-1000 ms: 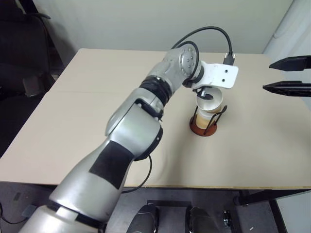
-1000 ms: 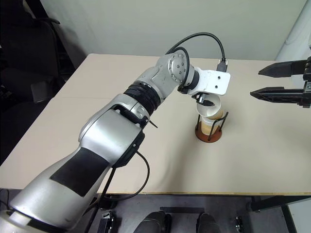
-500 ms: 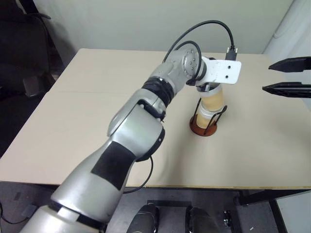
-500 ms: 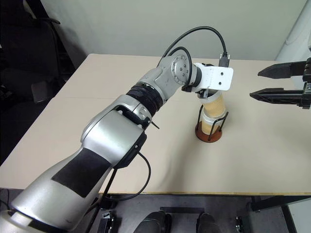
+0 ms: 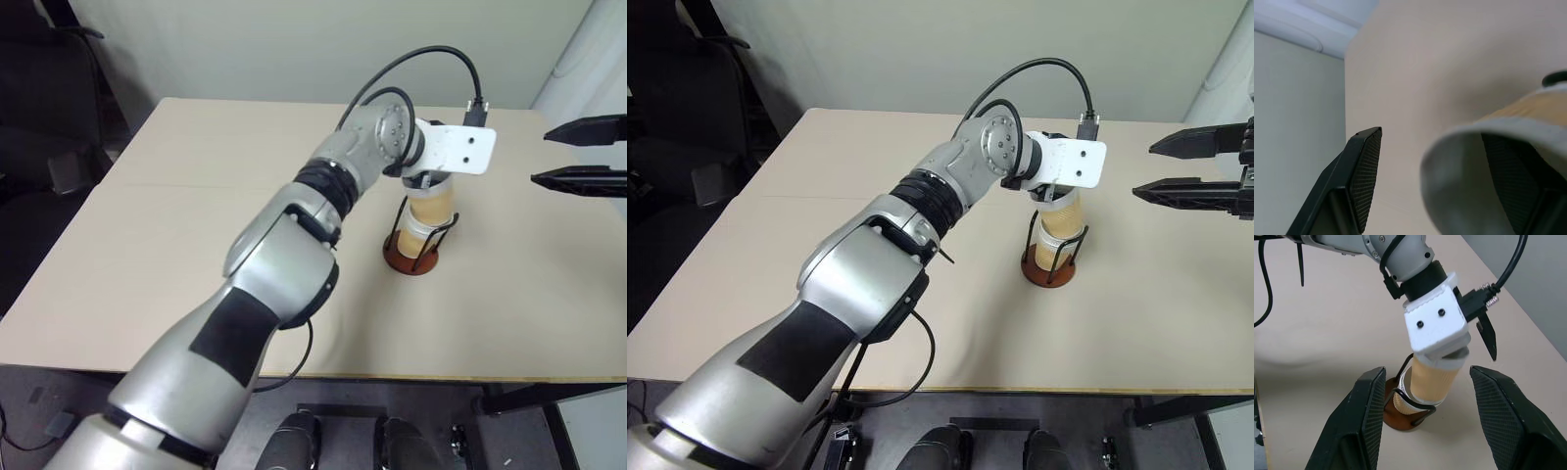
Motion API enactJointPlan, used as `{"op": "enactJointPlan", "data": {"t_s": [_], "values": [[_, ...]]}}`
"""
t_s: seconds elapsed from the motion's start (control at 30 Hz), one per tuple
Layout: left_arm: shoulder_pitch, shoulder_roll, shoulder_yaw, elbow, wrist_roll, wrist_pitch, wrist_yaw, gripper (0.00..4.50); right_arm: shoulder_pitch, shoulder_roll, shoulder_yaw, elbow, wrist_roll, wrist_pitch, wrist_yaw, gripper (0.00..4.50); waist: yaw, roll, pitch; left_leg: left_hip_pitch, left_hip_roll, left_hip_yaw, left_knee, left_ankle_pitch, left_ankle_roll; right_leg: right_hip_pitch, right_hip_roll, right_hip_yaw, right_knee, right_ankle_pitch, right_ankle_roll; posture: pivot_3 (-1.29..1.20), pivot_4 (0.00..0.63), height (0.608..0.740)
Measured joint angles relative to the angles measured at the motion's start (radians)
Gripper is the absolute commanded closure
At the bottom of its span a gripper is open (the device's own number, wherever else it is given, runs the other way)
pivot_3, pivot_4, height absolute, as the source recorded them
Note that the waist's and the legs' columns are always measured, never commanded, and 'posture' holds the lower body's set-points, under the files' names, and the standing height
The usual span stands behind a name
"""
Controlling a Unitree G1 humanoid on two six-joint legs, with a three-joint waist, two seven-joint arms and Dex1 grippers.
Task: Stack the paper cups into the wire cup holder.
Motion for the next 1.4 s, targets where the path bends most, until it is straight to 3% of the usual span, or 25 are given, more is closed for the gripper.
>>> {"op": "enactJointPlan", "data": {"t_s": [0.6,1.0,1.17,1.4], "values": [[-0.021,0.011,0.031,0.0,-0.014,-0.024,-0.023,1.04,0.017,-0.006,-0.026,-0.005,0.001,0.006,-0.005,1.76,0.0,0.0,0.0,0.001,0.0,0.001,0.0,0.001,0.0,0.0,0.0,0.001,0.0,0.0,0.001,0.0,0.15,0.74],[0.13,0.363,0.361,-0.008,-0.352,0.135,-0.434,1.04,0.091,0.103,0.0,-0.001,-0.023,-0.041,-0.069,1.76,-0.011,0.002,-0.001,0.001,0.001,0.0,0.002,0.004,0.0,-0.001,0.001,0.001,0.003,0.002,-0.001,0.0,0.15,0.74],[0.155,0.447,0.492,-0.055,-0.494,0.239,-0.445,1.04,0.108,0.154,0.055,0.042,-0.089,-0.126,-0.08,1.76,-0.007,0.002,-0.002,0.0,-0.001,0.0,0.002,0.006,0.002,0.0,0.001,-0.002,0.002,0.004,-0.002,0.0,0.15,0.74],[0.195,0.539,0.544,-0.08,-0.553,0.331,-0.36,1.04,0.129,0.209,0.1,0.095,-0.165,-0.196,-0.1,1.76,-0.014,0.004,-0.001,0.0,0.0,0.001,-0.001,0.01,0.001,-0.002,0.002,-0.001,0.001,0.006,-0.003,0.0,0.15,0.74]]}}
